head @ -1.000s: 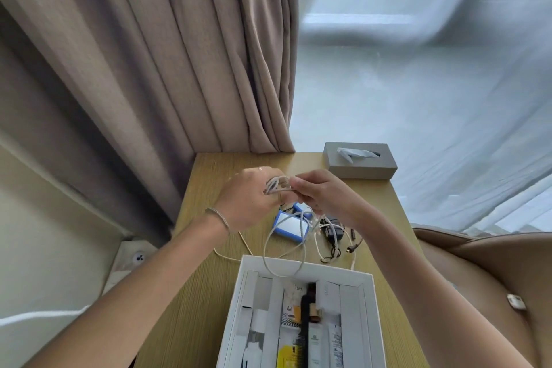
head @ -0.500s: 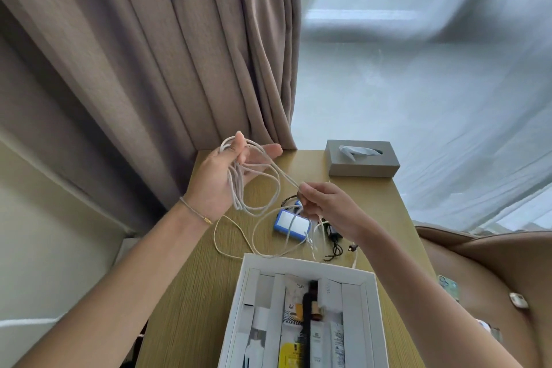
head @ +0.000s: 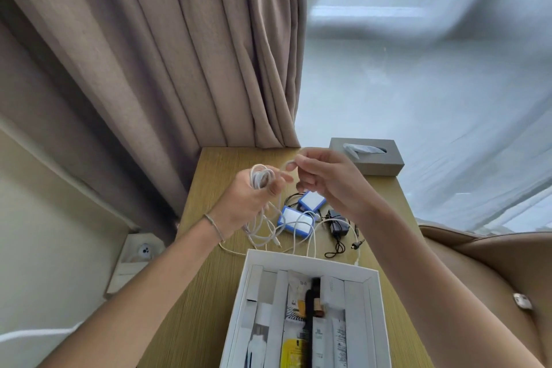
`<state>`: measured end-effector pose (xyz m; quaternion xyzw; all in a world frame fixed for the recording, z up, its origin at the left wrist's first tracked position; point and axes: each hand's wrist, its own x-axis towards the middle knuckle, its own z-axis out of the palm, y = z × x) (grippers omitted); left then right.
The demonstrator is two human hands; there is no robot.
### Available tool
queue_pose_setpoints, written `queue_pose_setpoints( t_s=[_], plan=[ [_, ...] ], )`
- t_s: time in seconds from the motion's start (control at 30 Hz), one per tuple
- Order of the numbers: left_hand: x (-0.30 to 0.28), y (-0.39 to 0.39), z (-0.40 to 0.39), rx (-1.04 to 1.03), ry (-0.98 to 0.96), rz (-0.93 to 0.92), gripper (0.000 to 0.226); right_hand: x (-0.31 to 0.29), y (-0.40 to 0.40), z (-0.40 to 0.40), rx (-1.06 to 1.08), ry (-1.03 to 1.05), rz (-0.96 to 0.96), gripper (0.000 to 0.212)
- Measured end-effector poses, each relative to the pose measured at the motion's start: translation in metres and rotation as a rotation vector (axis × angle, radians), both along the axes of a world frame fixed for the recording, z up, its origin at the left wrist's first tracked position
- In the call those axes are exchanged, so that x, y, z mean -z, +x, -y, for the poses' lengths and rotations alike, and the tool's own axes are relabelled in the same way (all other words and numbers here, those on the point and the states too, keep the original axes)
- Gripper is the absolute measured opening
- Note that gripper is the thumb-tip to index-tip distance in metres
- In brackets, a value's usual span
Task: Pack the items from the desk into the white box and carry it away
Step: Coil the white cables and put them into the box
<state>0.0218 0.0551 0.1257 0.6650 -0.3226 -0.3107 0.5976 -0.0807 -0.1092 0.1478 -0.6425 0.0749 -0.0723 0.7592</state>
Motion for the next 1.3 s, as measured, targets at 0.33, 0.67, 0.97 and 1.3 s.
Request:
queue_pose_setpoints(
  t_s=[0.33,0.67,0.97,1.3],
  plan=[
    [-0.006,0.014,-0.017,-0.053,-0.276,-0.215,0.043,0.010,-0.012,0.002,0.097,-0.271,-0.083,0.032],
    [0.002,0.020,-0.030,-0.228,-0.385,-0.576,0.035,0.056,-0.041,0.008,-0.034,-0.170,-0.236,0.023],
    [0.035,-0.042,-0.004,-0.217,-0.014,-0.342,0.038,0.030,-0.032,-0.027,0.317,-0.010,0.026,0.021],
    [0.044,-0.088,0.012,-0.132,0.044,-0.647,0.059,0.068,-0.037,-0.058,0.534,-0.356,-0.088,0.024]
  ],
)
